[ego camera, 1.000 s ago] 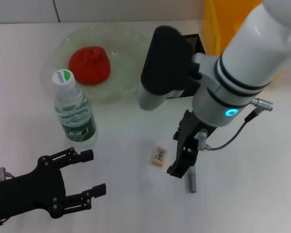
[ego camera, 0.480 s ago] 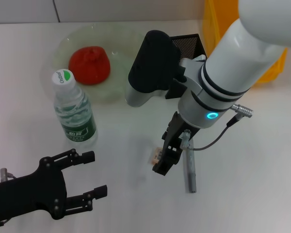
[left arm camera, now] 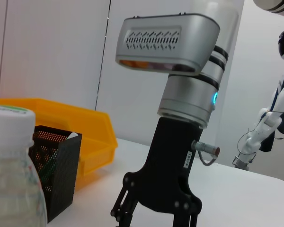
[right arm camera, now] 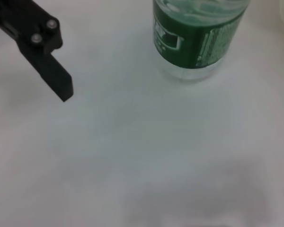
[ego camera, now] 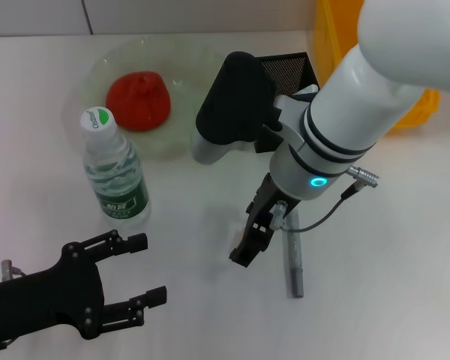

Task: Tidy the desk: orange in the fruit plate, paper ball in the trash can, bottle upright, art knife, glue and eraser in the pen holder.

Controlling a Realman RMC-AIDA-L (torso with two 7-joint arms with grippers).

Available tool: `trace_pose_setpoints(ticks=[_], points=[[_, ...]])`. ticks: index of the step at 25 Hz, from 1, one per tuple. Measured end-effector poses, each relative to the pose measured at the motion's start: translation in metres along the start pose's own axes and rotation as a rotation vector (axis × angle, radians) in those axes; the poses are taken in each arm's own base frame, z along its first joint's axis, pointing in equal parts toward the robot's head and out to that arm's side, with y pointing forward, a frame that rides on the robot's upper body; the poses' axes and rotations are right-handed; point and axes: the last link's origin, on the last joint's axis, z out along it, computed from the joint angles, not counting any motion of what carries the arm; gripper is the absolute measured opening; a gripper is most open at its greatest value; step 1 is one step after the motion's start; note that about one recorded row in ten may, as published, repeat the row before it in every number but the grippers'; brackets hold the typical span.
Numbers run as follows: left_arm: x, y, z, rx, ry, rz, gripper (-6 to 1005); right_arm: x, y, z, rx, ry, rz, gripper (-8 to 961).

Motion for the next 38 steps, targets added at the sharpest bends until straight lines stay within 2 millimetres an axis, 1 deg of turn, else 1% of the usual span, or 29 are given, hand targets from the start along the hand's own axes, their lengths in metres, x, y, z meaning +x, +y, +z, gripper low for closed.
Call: trace_pose_setpoints(ticks=[10,13,23,28,32,34,36,37,38], points=[[0.001,0.0,0.0,-0.001,0.0,0.006,797,0.0,-0.003,0.006,-0.01,-0.003,0.03,796],[0.001,-0.001,0.0,-0.001,0.0,0.007,797,0.001,-0.003,0.008,-0.013,0.001,0.036,606],[0.0,-0.001,0.0,0.001,-0.001,0.009,797,0.002,-0.002,0.012,-0.024,0.015,0.035,557],[0.0,-0.001,0.001,0.005,-0.004,0.009,797,0.004,-0.004,0.016,-0.018,0.033,0.036,480],[0.0,-0.002,0.002,0.006,-0.003,0.009,797,0.002,-0.003,0.015,-0.017,0.026,0.038,419],[0.0,-0.002,0.002,0.006,-0.004,0.009,797,-0.001,-0.001,0.011,-0.019,0.005,0.043,404],[0.0,-0.002,0.001,0.006,-0.003,0.009,797,-0.004,-0.002,-0.001,-0.007,-0.035,0.043,404],[0.0,-0.002,0.001,0.006,-0.004,0.009,797,-0.004,-0.005,-0.01,0.011,-0.055,0.047,404],[0.0,-0.002,0.001,0.006,-0.004,0.009,797,-0.005,-0.018,-0.033,0.066,-0.119,0.077,404]])
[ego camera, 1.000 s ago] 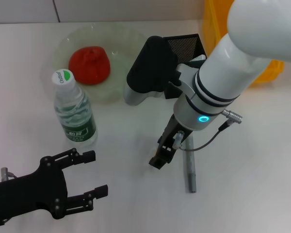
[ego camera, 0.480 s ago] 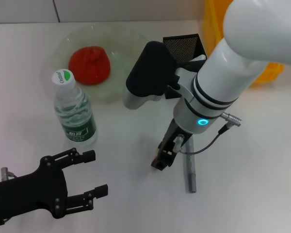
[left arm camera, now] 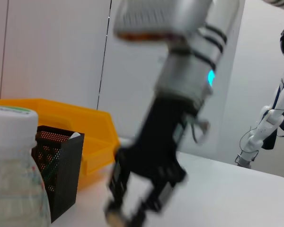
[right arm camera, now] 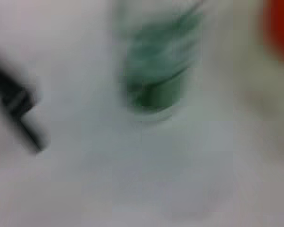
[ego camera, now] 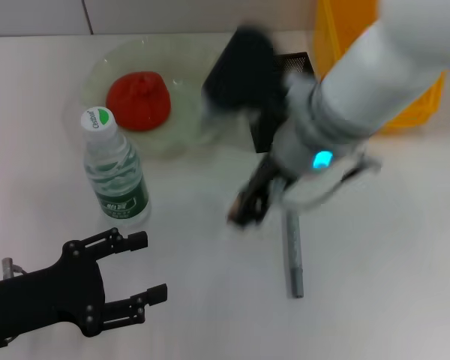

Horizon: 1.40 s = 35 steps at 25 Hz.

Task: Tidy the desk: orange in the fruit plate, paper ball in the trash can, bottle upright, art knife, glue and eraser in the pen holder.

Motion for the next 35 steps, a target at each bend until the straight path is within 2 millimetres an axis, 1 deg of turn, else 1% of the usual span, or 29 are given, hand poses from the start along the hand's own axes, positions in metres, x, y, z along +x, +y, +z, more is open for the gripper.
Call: trace_pose_setpoints(ticks=[1,4,5,6,7,8,9,10,11,13,14,15,16,20,24,28,29,30,31,32,34,35], points=[[0.0,0.0,0.0,-0.001,0.0,0.0,797,0.0,0.0,0.0,0.0,0.0,0.0,404],[0.0,0.0,0.0,-0.001,0.001,0.0,797,-0.005,-0.026,-0.041,0.115,-0.139,0.049,403],[0.0,0.0,0.0,0.0,0.0,-0.001,797,-0.005,-0.041,-0.064,0.182,-0.223,0.072,403],[0.0,0.0,0.0,0.0,0.0,-0.001,797,-0.003,-0.049,-0.074,0.212,-0.258,0.086,403],[0.0,0.0,0.0,0.0,0.0,-0.001,797,-0.001,-0.066,-0.087,0.262,-0.323,0.118,403],[0.0,0.001,0.0,0.0,0.001,-0.001,797,-0.001,-0.066,-0.087,0.262,-0.323,0.118,403],[0.0,0.0,0.0,-0.001,0.001,0.0,797,0.003,-0.078,-0.091,0.292,-0.359,0.142,403],[0.0,0.0,0.0,-0.001,0.001,0.0,797,0.003,-0.078,-0.091,0.292,-0.359,0.142,411],[0.0,0.0,0.001,-0.002,0.002,0.001,797,0.004,-0.083,-0.09,0.299,-0.364,0.152,419],[0.001,0.0,0.001,-0.006,0.003,0.004,797,0.008,-0.089,-0.083,0.295,-0.352,0.167,434],[0.002,-0.001,0.002,-0.007,0.004,0.005,797,0.008,-0.089,-0.083,0.295,-0.352,0.167,442],[0.002,-0.001,0.002,-0.008,0.005,0.006,797,0.011,-0.093,-0.072,0.282,-0.329,0.182,450],[0.002,-0.001,0.002,-0.008,0.005,0.006,797,0.011,-0.093,-0.072,0.282,-0.329,0.182,458],[0.005,-0.003,0.005,-0.017,0.009,0.016,797,0.016,-0.099,-0.05,0.26,-0.281,0.194,490],[0.007,-0.004,0.008,-0.024,0.012,0.022,797,0.016,-0.1,-0.048,0.258,-0.276,0.198,521],[0.01,-0.007,0.012,-0.035,0.015,0.033,797,0.016,-0.099,-0.052,0.245,-0.27,0.241,553],[0.011,-0.007,0.013,-0.038,0.016,0.036,797,0.016,-0.099,-0.056,0.242,-0.266,0.254,560],[0.012,-0.008,0.014,-0.041,0.017,0.041,797,0.015,-0.096,-0.065,0.238,-0.244,0.276,568],[0.012,-0.008,0.014,-0.041,0.017,0.041,797,0.015,-0.096,-0.065,0.238,-0.244,0.276,576],[0.013,-0.009,0.014,-0.042,0.017,0.043,797,0.015,-0.092,-0.07,0.236,-0.225,0.288,584],[0.013,-0.009,0.015,-0.044,0.018,0.045,797,0.014,-0.081,-0.081,0.233,-0.188,0.299,652],[0.014,-0.01,0.015,-0.044,0.017,0.046,797,0.018,-0.063,-0.087,0.218,-0.141,0.283,687]])
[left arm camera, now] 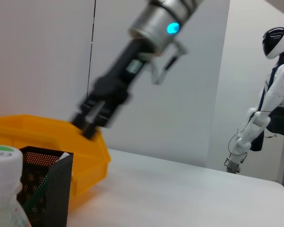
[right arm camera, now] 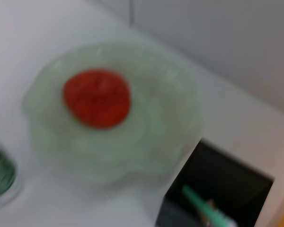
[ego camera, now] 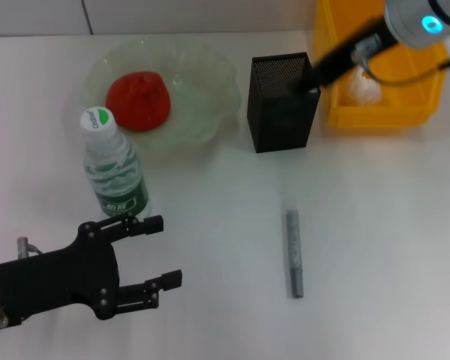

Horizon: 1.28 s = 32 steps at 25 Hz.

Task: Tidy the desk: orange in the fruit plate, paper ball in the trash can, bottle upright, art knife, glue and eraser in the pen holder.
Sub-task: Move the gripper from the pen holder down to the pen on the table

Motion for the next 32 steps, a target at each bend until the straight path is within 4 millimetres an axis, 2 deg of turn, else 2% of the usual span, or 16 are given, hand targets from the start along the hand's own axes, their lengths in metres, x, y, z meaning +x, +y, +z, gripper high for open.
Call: trace_pose_setpoints(ticks=[1,2,4,5,6,9,10,11,15,20,32], points=[[0.0,0.0,0.0,0.0,0.0,0.0,797,0.0,0.0,0.0,0.0,0.0,0.0,721],[0.0,0.0,0.0,0.0,0.0,0.0,797,0.006,0.009,-0.001,-0.012,0.038,-0.011,755],[-0.001,0.0,0.0,0.002,-0.001,-0.001,797,0.015,0.025,0.001,-0.024,0.095,-0.025,755],[-0.001,0.001,-0.001,0.003,-0.001,-0.002,797,0.024,0.038,0.008,-0.034,0.153,-0.04,755],[-0.001,0.001,-0.001,0.003,-0.002,-0.003,797,0.024,0.038,0.008,-0.034,0.153,-0.04,755],[-0.002,0.001,0.0,0.002,-0.005,-0.003,797,0.034,0.051,0.027,-0.048,0.226,-0.072,754],[-0.002,0.001,0.0,0.001,-0.006,-0.003,797,0.039,0.057,0.041,-0.053,0.262,-0.082,754],[-0.002,0.001,0.0,0.001,-0.006,-0.003,797,0.039,0.057,0.041,-0.053,0.262,-0.082,754],[-0.002,0.001,-0.001,0.001,-0.011,-0.006,797,0.046,0.065,0.064,-0.096,0.31,-0.066,753],[-0.004,0.002,-0.002,0.004,-0.013,-0.008,797,0.05,0.069,0.077,-0.122,0.338,-0.059,753],[-0.004,0.002,-0.002,0.006,-0.013,-0.01,797,0.054,0.067,0.089,-0.123,0.356,-0.039,746]])
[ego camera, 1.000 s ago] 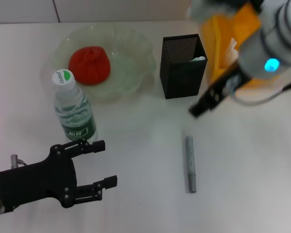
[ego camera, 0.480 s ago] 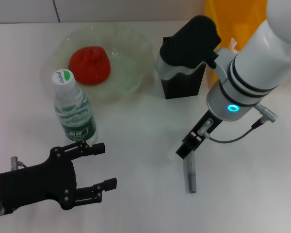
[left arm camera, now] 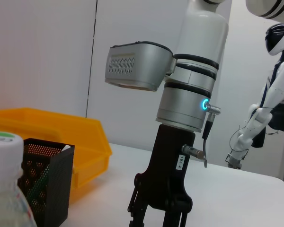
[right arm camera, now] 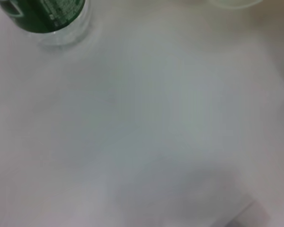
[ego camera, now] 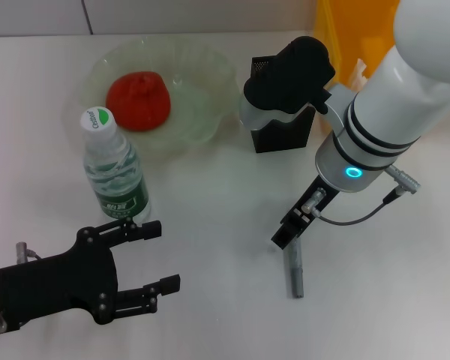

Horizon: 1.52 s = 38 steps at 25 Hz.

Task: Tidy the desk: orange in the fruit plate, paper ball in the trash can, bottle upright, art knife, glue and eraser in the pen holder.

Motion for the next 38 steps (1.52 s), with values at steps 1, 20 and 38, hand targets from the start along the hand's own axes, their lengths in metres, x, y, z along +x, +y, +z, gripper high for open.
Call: trace_pose_setpoints(ticks=[1,20,38], points=[[0.0,0.0,0.0,0.0,0.0,0.0,797,-0.0001,-0.0002,0.0004,0.0,-0.001,0.001,745],[0.0001,-0.0004,-0.0001,0.002,-0.001,0.002,797,-0.0026,0.0009,0.0071,-0.031,0.023,0.018,448],[0.0009,-0.0011,0.0006,0.0,-0.001,0.004,797,0.0004,0.0014,0.0061,-0.03,0.066,-0.006,159]])
